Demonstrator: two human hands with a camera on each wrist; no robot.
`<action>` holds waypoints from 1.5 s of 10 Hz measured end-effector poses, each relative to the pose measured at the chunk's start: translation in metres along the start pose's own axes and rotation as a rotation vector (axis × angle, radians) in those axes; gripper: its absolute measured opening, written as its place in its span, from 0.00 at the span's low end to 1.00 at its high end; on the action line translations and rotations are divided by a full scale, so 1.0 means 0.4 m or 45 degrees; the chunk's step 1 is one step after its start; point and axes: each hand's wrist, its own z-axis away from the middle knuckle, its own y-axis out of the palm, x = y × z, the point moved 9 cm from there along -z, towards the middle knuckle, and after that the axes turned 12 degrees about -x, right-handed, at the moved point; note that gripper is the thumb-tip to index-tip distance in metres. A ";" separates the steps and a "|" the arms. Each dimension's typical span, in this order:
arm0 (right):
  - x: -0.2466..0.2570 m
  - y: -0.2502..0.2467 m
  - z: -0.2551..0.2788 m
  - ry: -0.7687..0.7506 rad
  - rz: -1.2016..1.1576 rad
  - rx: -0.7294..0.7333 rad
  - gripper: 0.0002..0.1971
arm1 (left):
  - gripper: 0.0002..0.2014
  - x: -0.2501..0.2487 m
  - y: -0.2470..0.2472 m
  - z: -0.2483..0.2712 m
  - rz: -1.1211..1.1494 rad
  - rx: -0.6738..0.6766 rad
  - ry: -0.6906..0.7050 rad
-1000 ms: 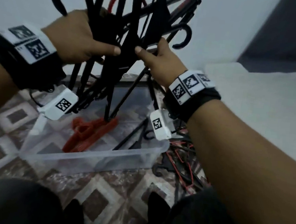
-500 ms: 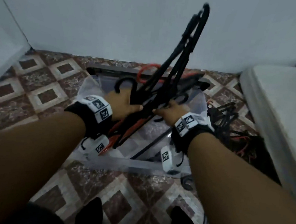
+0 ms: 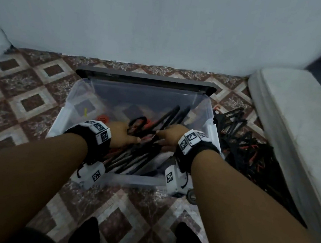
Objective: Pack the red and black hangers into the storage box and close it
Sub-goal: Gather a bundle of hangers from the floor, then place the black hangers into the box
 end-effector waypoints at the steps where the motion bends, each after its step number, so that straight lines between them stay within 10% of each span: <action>1: -0.082 0.010 -0.014 0.408 -0.647 -0.066 0.24 | 0.20 -0.001 -0.011 -0.008 0.188 -0.056 -0.006; 5: 0.009 -0.268 0.075 0.233 -0.755 -0.466 0.10 | 0.08 0.122 -0.106 -0.027 0.092 -0.339 -0.244; 11: 0.123 -0.240 0.074 0.037 -0.275 -0.359 0.12 | 0.16 0.234 -0.083 -0.185 -0.545 -0.018 -0.280; 15: 0.057 -0.272 0.033 0.104 -0.353 -0.402 0.02 | 0.28 -0.020 0.136 -0.295 -0.205 0.120 0.014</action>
